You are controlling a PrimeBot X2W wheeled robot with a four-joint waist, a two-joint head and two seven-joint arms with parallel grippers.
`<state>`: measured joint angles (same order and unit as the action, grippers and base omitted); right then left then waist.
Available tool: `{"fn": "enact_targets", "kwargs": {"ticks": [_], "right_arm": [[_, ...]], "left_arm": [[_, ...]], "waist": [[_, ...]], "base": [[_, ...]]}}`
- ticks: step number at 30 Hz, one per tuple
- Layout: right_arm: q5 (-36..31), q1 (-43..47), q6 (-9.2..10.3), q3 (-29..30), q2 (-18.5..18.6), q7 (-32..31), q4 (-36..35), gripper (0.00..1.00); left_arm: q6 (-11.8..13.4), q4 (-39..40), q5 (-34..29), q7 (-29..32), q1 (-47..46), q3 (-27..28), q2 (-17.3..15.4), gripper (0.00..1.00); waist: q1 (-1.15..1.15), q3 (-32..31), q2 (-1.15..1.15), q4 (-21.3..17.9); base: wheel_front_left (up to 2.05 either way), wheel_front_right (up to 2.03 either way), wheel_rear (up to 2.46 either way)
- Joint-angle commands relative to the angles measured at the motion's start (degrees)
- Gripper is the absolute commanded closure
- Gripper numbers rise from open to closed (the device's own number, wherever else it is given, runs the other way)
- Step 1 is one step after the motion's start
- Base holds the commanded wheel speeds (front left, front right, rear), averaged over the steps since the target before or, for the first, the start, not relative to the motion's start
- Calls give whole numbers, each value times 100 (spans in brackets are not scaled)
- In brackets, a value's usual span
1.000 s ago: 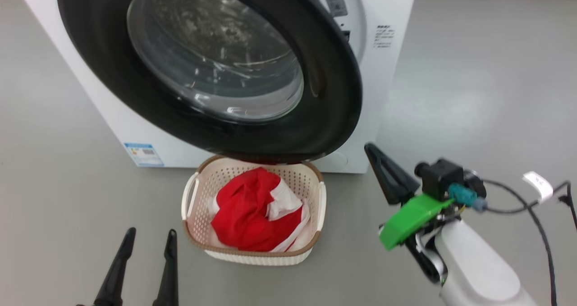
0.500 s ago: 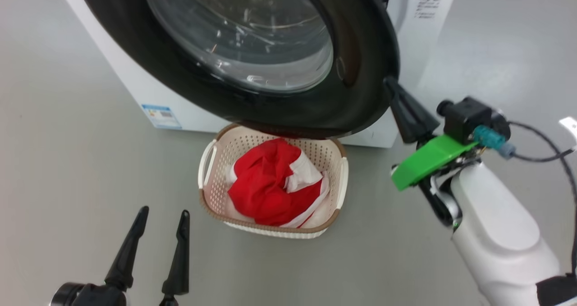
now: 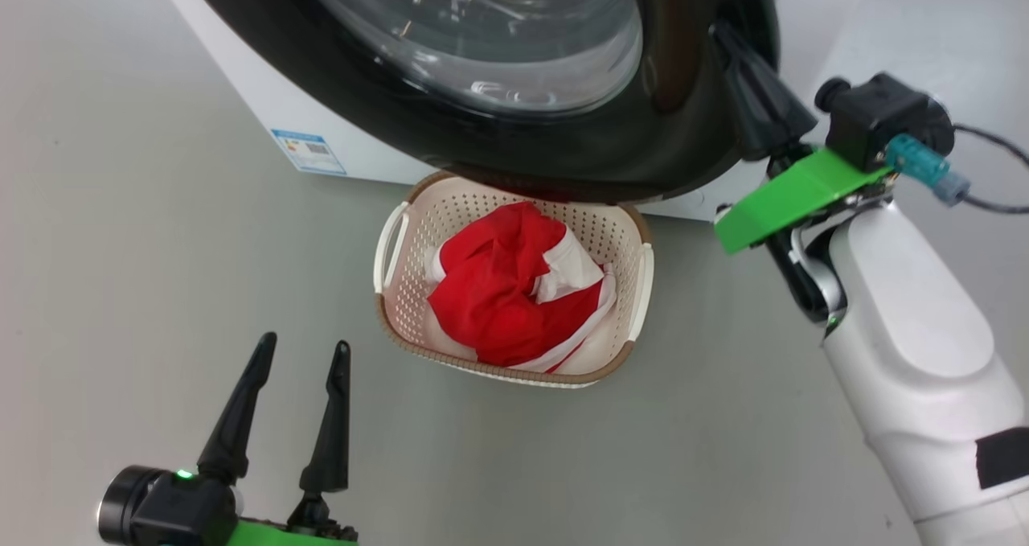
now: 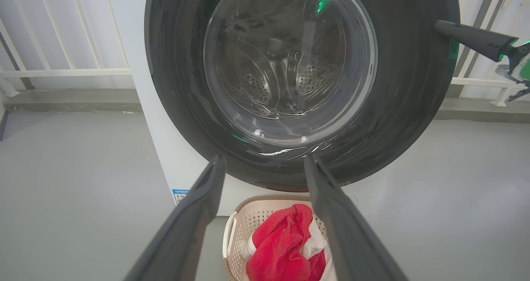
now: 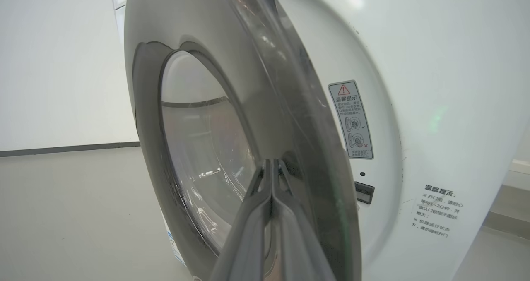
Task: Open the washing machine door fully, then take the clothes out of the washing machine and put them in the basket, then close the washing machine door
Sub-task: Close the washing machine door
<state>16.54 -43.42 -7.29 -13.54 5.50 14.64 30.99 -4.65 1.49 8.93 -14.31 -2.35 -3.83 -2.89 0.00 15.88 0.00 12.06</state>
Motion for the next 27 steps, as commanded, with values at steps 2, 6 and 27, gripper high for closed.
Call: {"fn": "enact_targets", "kwargs": {"ticks": [2, 6, 27], "right_arm": [[-11, -281, -20, 21, -1, 36, -75, 100], [-3, -462, -20, 53, 30, 36, -24, 100], [249, -1926, -20, 229, 198, 36, 827, 100]], "left_arm": [[-60, 103, -54, -69, -200, 140, -39, 0], [-68, 103, -52, -69, -268, 121, -28, 0], [-107, 64, -69, -69, -628, 6, -1, 0]], "waist": [[0, 122, 0, 75], [0, 209, 0, 96], [0, 684, 0, 194]], "base": [[0, 0, 0], [0, 0, 0], [0, 0, 0]]}}
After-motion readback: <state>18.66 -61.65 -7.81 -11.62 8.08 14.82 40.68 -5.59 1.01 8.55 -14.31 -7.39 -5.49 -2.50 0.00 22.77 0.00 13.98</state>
